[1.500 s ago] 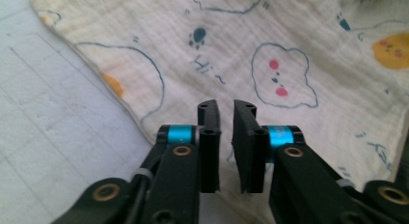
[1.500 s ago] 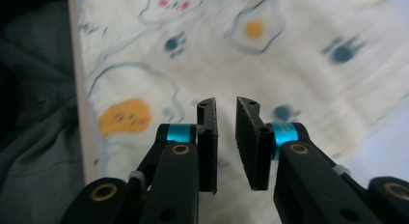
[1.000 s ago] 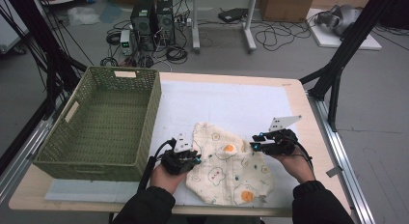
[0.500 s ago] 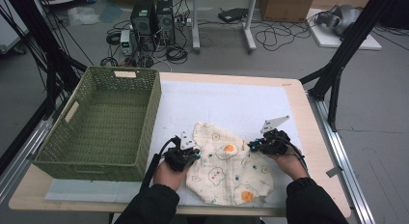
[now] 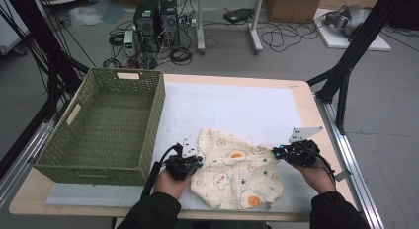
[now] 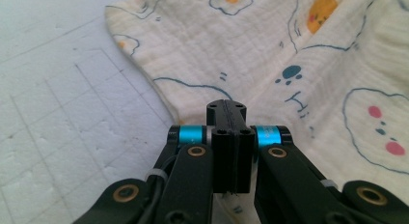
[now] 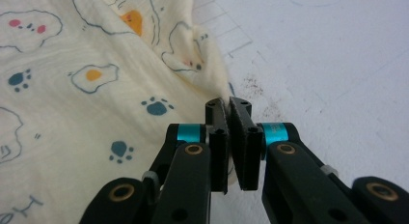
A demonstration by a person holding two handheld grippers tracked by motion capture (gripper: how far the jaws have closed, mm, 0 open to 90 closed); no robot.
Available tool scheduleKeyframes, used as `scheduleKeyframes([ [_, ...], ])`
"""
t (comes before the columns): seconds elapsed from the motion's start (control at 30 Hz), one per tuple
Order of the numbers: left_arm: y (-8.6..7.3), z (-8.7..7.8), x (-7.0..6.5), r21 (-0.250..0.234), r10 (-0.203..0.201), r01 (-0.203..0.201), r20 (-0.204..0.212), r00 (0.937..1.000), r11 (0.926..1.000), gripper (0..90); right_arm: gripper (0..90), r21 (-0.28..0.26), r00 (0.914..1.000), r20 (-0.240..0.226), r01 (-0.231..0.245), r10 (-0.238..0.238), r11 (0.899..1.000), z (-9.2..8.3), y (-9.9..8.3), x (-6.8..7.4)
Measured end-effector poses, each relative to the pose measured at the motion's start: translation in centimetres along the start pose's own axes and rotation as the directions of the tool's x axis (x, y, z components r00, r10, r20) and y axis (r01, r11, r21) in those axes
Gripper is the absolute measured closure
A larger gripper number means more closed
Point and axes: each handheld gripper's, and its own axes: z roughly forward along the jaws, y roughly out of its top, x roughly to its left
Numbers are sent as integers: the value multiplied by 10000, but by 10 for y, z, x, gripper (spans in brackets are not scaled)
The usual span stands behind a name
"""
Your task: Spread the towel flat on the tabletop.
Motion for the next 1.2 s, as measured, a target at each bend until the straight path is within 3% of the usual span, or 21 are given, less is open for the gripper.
scheduleKeyframes([
  [0.13,0,-4,-3,-17,93,-93,117,9999,10000,892,860,27,9993,-360,-60,61,10000,1,-7,6],
  [0.17,1,-5,-1,-146,15,-12,194,9998,9999,889,851,144,9978,-646,-130,139,9998,3,-8,8],
  [0.23,4,-6,1,-369,-157,166,250,9996,9992,865,798,315,9972,-742,-19,43,9995,6,-10,12],
  [0.33,13,-4,4,-528,-259,279,368,9990,9982,801,734,-65,9964,-795,-304,298,9995,3,-6,9],
  [0.53,26,9,9,-568,-374,389,282,9989,9976,767,675,-459,9977,-670,-172,141,9988,-1,19,0],
  [0.7,27,22,11,-348,-462,460,-52,9989,9983,727,643,-148,9935,-1097,-338,319,9993,18,34,-7],
  [0.8,26,30,15,1,-546,547,-325,9980,9985,726,660,365,9896,-1358,-438,483,9984,35,35,-8],
  [0.83,25,31,15,-13,-531,531,-369,9979,9986,774,688,642,9878,-1471,-426,517,9970,41,34,-9],
  [0.93,26,32,15,0,-502,502,-463,9977,9987,884,846,1135,9844,-1690,-299,489,9931,52,34,-8],
  [1.0,26,31,14,43,-422,425,-603,9973,9991,890,867,1254,9868,-1584,-133,333,9920,54,35,-7],
  [1.03,26,30,14,26,-409,412,-736,9965,9991,891,871,1189,9909,-1316,-123,281,9928,52,36,-8],
  [1.2,27,24,14,-319,-466,439,-893,9949,9985,893,871,443,9993,-262,-258,270,9987,32,38,-10],
])
